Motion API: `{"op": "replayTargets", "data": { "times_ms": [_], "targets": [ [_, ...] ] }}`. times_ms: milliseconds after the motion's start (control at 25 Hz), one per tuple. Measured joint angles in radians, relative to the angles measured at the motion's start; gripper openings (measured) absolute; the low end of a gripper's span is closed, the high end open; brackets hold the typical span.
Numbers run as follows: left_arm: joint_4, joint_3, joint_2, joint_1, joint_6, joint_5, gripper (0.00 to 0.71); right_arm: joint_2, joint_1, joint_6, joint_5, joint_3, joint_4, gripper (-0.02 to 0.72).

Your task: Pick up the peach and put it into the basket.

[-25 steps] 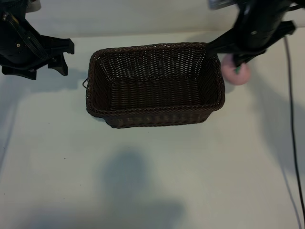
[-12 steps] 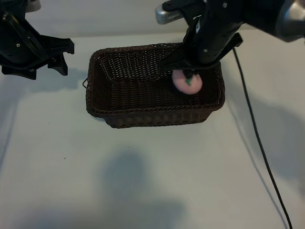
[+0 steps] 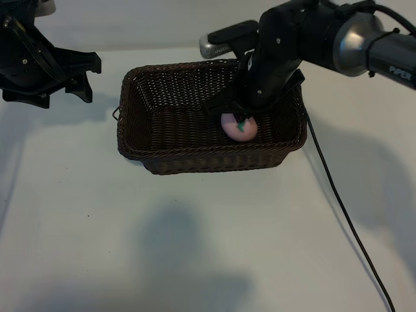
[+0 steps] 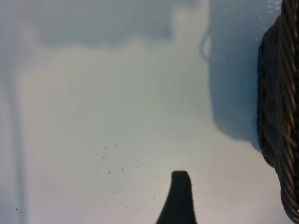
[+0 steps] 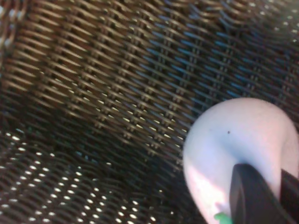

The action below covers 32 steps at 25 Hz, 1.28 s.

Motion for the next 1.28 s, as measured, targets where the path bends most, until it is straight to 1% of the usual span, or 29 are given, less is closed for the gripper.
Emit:
{"op": "replayTargets", "data": {
  "times_ms": [120, 280, 360, 440, 480, 560, 760, 840, 920, 1040, 1160, 1280],
  "targets": [
    [0.000, 0.000, 0.000, 0.000, 0.000, 0.000, 0.591, 0.001, 0.000, -0.002, 0.000, 0.000, 0.000, 0.134],
    [0.000, 0.000, 0.000, 0.000, 0.000, 0.000, 0.591, 0.001, 0.000, -0.003, 0.013, -0.001, 0.001, 0.294],
    [0.000, 0.000, 0.000, 0.000, 0.000, 0.000, 0.591, 0.000, 0.000, -0.003, 0.041, -0.017, 0.001, 0.393],
    [0.000, 0.000, 0.000, 0.000, 0.000, 0.000, 0.591, 0.000, 0.000, -0.003, 0.083, -0.054, 0.001, 0.463],
    [0.000, 0.000, 0.000, 0.000, 0.000, 0.001, 0.591, 0.000, 0.000, -0.003, 0.106, -0.077, 0.001, 0.486],
    [0.000, 0.000, 0.000, 0.000, 0.000, 0.001, 0.591, -0.001, 0.000, -0.003, 0.167, -0.139, -0.001, 0.503],
    [0.000, 0.000, 0.000, 0.000, 0.000, 0.001, 0.591, -0.008, -0.011, 0.009, 0.310, -0.271, -0.027, 0.505],
    [0.000, 0.000, 0.000, 0.000, 0.000, 0.001, 0.591, -0.010, -0.041, 0.018, 0.368, -0.309, -0.036, 0.505],
    [0.000, 0.000, 0.000, 0.000, 0.000, 0.001, 0.591, -0.010, -0.083, 0.020, 0.407, -0.329, -0.047, 0.505],
    [0.000, 0.000, 0.000, 0.000, 0.000, 0.001, 0.591, -0.010, -0.152, 0.019, 0.437, -0.332, -0.059, 0.505],
    [0.000, 0.000, 0.000, 0.000, 0.001, 0.001, 0.591, -0.010, -0.212, 0.009, 0.443, -0.332, -0.074, 0.505],
    [0.000, 0.000, 0.000, 0.000, 0.001, 0.001, 0.591, -0.010, -0.259, 0.003, 0.445, -0.333, -0.077, 0.505]
  ]
}}
